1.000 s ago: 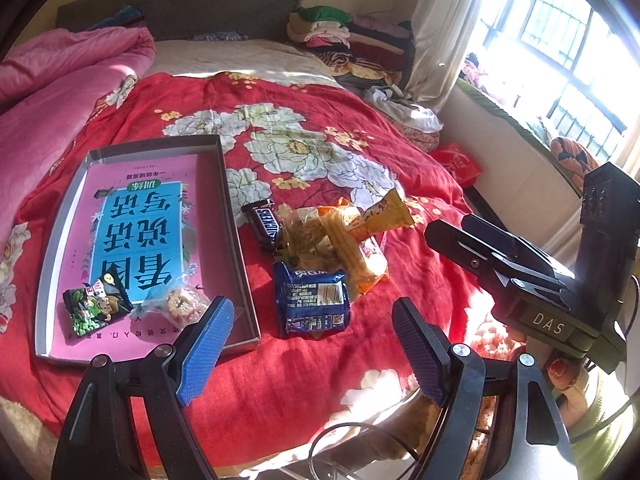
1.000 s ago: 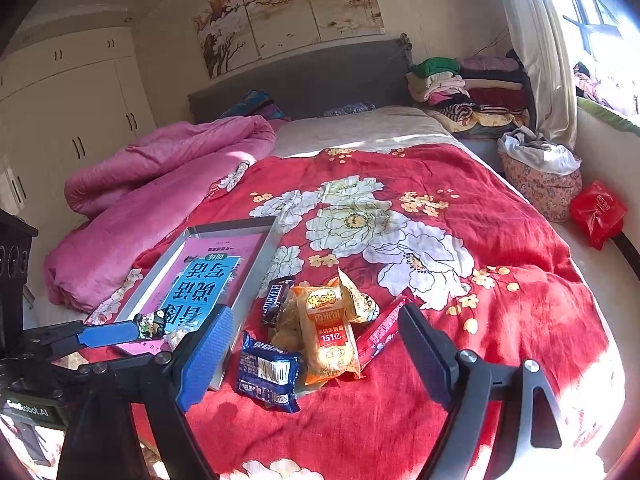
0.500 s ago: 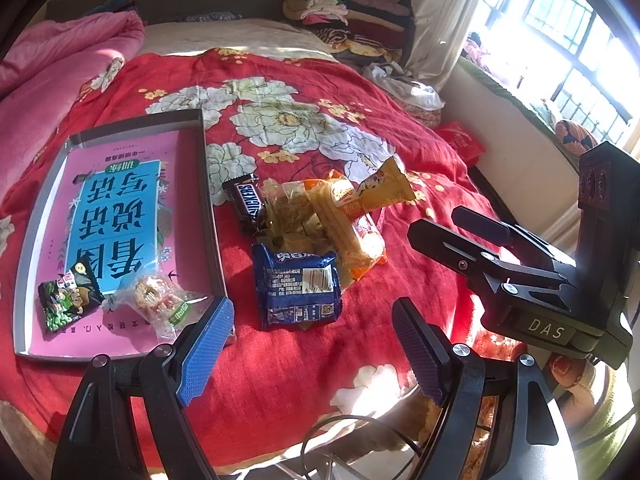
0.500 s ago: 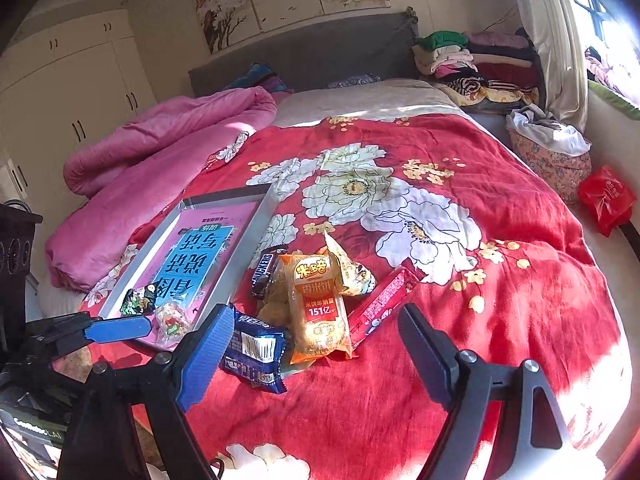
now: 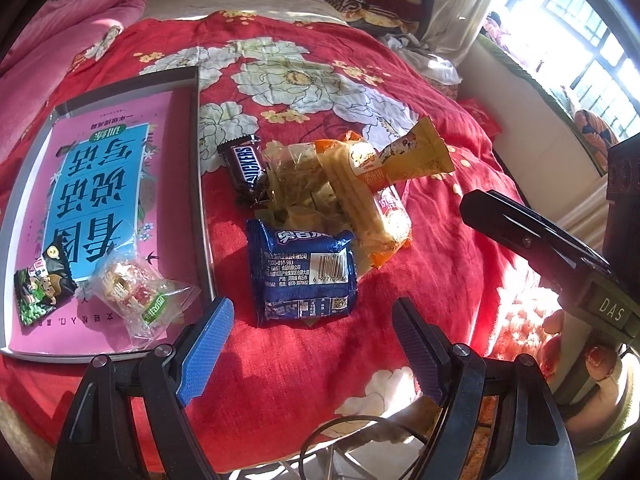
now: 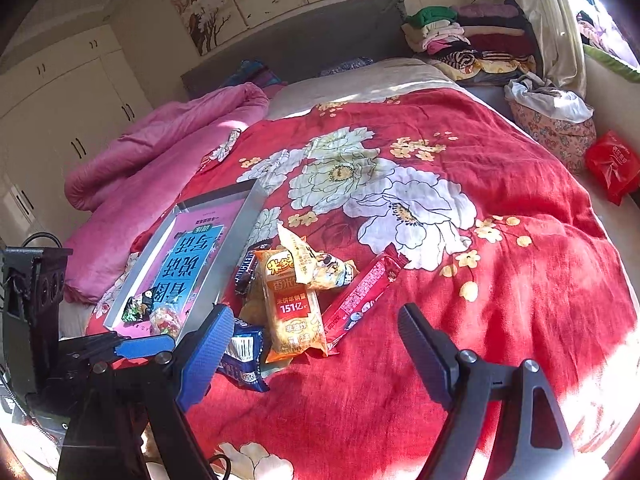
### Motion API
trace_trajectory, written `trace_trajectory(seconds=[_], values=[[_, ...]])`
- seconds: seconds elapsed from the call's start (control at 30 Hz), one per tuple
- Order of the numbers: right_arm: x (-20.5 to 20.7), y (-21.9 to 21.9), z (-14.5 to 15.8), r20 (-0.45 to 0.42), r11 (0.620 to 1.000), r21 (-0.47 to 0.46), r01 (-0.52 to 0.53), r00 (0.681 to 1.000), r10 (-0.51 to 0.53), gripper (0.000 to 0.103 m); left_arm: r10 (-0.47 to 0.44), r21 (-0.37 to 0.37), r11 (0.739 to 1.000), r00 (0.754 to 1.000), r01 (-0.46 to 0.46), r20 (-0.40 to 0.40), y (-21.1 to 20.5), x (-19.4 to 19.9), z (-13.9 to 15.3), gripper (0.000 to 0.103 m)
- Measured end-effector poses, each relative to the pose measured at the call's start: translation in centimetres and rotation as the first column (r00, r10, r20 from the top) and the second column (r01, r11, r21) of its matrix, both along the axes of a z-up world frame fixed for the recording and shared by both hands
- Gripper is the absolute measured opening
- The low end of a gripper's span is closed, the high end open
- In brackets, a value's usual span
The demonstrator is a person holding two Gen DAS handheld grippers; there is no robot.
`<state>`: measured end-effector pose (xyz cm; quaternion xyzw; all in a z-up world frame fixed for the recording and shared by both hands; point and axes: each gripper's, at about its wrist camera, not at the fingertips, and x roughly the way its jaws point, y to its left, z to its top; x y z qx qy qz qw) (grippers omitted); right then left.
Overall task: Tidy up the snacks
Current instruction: 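Withdraw both tools back toward the remaining snack pile, then grasp the blue biscuit pack with the left gripper while the right gripper grasps the yellow rice-cracker bag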
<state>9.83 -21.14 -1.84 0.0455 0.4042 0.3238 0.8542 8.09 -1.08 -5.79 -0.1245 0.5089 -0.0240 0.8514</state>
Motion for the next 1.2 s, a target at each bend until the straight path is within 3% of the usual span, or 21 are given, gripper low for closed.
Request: trace_trajectory(seconds=[0.27,0.53,0.9,1.2], values=[[-0.1,1.6,-0.6,-0.013,0.997,0.002,-0.077,0.997,0.077,0.082,-0.006,-0.013,1.000,1.000,0.005,-0.028,-0.6,1.0,-0.7,0.083],[0.5,2.6,-1.4,-0.019,0.992,-0.028,-0.126,0.992,0.125,0.064,0.026,-0.053,0.998,0.998,-0.029,-0.052,-0.7,1.7,-1.6,0.082],[1.6,4.1,-2.8,-0.040,0.983,-0.069,-0.169,0.985,0.166,0.049,0.077,-0.056,0.995,0.994,-0.081,-0.072,-0.8,2.4,-2.7,0.082],[2.6,5.1,-3.6,-0.059,0.977,-0.073,-0.199,0.979,0.195,0.048,0.084,-0.022,0.996,0.995,-0.085,-0.050,-1.3,2.8,-3.1,0.082]])
